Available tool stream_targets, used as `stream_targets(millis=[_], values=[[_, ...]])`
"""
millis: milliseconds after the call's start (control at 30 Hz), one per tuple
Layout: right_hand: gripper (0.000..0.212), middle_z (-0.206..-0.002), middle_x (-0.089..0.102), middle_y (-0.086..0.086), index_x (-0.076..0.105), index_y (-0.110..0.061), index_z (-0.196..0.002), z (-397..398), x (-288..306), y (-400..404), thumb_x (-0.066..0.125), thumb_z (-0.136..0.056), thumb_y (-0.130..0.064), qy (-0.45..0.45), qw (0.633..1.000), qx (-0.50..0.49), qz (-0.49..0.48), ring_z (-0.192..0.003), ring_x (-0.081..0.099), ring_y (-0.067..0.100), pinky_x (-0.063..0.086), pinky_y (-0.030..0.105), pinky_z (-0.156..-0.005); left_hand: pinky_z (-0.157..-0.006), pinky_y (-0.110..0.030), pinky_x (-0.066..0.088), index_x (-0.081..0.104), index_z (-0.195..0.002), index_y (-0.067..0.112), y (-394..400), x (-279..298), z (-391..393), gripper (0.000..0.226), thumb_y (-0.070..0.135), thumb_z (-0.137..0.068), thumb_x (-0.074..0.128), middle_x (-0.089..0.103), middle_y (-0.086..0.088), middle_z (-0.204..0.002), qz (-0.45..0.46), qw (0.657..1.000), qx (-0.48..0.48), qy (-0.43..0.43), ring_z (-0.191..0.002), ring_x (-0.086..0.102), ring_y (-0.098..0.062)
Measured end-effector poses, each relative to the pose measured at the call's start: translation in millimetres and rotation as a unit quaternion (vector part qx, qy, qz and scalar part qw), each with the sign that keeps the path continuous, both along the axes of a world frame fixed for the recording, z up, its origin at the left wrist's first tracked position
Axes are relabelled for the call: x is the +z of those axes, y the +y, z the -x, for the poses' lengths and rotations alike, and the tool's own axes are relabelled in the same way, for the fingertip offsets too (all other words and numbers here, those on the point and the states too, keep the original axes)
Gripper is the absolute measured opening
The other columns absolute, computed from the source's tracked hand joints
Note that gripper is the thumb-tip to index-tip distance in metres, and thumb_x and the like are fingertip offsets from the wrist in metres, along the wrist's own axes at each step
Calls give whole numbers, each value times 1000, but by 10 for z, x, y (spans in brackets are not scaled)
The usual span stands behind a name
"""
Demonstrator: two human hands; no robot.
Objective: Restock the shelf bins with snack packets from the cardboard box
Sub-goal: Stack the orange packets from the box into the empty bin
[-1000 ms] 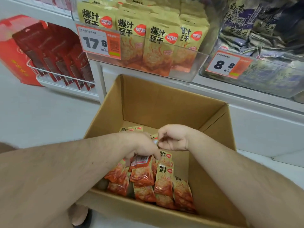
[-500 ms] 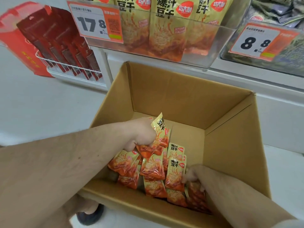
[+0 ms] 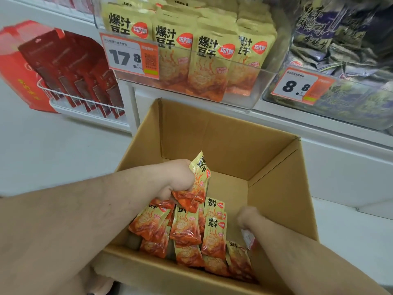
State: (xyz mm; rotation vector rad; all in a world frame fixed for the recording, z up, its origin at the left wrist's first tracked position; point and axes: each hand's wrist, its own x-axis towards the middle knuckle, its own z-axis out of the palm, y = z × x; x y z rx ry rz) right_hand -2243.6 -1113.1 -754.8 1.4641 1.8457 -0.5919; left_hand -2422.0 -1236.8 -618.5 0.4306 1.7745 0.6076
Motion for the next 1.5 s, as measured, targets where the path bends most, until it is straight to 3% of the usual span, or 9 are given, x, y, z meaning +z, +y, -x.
stream_targets(millis=[67, 200, 500, 700, 833, 1000, 1100, 1267, 1500], values=[[24, -129, 60, 15, 59, -8, -99, 127, 267, 13, 35, -102, -8, 87, 992, -89, 30, -125, 56, 30, 49, 35, -95, -75, -52, 61, 49, -133, 22, -26, 34, -22, 50, -8, -93, 43, 53, -14, -135, 4, 1000, 8, -5, -108, 63, -37], [21, -83, 68, 13, 51, -5, -83, 378, 737, 32, 37, -98, -8, 235, 951, -199, 4, -87, 72, 31, 50, 27, -54, -83, -55, 58, 44, -143, 27, -72, 132, -50, 55, -5, -99, 39, 47, -13, -143, -19, 1000, 14, 8, -127, 50, -41], [17, -80, 74, 15, 67, 1, -86, 578, 1550, -393, 57, -75, -6, 450, 871, -193, 41, -69, 74, 28, 63, 43, -70, -89, -61, 54, 53, -126, 28, -90, 265, -105, 47, -8, -96, 46, 61, -12, -123, -107, 987, 62, -101, -109, 61, -40], [27, -92, 70, 15, 61, -8, -107, 521, 1846, -463, 69, -81, -11, 542, 812, -213, 38, -62, 66, 17, 59, 32, -67, -87, -68, 51, 62, -111, 25, -120, 362, -78, 53, -12, -91, 31, 65, -22, -117, -157, 953, 113, -235, -109, 63, -43], [20, -97, 67, 5, 62, -15, -95, 468, 1989, -386, 76, -82, -7, 543, 827, -116, -91, -53, 64, 14, 57, 27, -56, -84, -61, 55, 65, -116, 22, -101, 453, -57, 61, -9, -78, 29, 72, -23, -105, -195, 932, 111, -284, -97, 70, -40], [38, -100, 62, -10, 56, -25, -101, 437, 2110, -313, 84, -75, -26, 516, 839, -64, -162, -83, 70, 20, 59, 41, -79, -82, -53, 56, 67, -115, 12, -123, 609, -71, 40, 19, -83, 45, 73, -18, -106, -220, 915, 70, -330, -100, 69, -36], [59, -101, 60, -13, 54, -25, -122, 439, 2197, -305, 85, -72, -34, 491, 846, -25, -206, -92, 66, 15, 56, 34, -85, -73, -43, 60, 62, -117, 27, -110, 610, -116, 31, 13, -90, 65, 77, -5, -98, -243, 940, 56, -230, -89, 73, -26], [84, -123, 38, -11, 45, -27, -140, 467, 2424, -242, 87, -68, -42, 432, 862, 96, -246, -114, 48, 8, 39, 21, -95, -61, -34, 59, 59, -117, 35, -68, 594, -71, 48, -4, -89, 63, 73, 2, -99, -273, 953, 14, -132, -82, 71, -21], [44, -93, 68, -11, 60, -28, -103, 439, 2786, -26, 89, -69, -32, 437, 867, 194, -139, -87, 65, 6, 54, 29, -78, -62, -34, 58, 55, -118, 36, 4, 823, 68, 49, -5, -92, 61, 67, -5, -108, -314, 940, -102, -88, -86, 68, -23]])
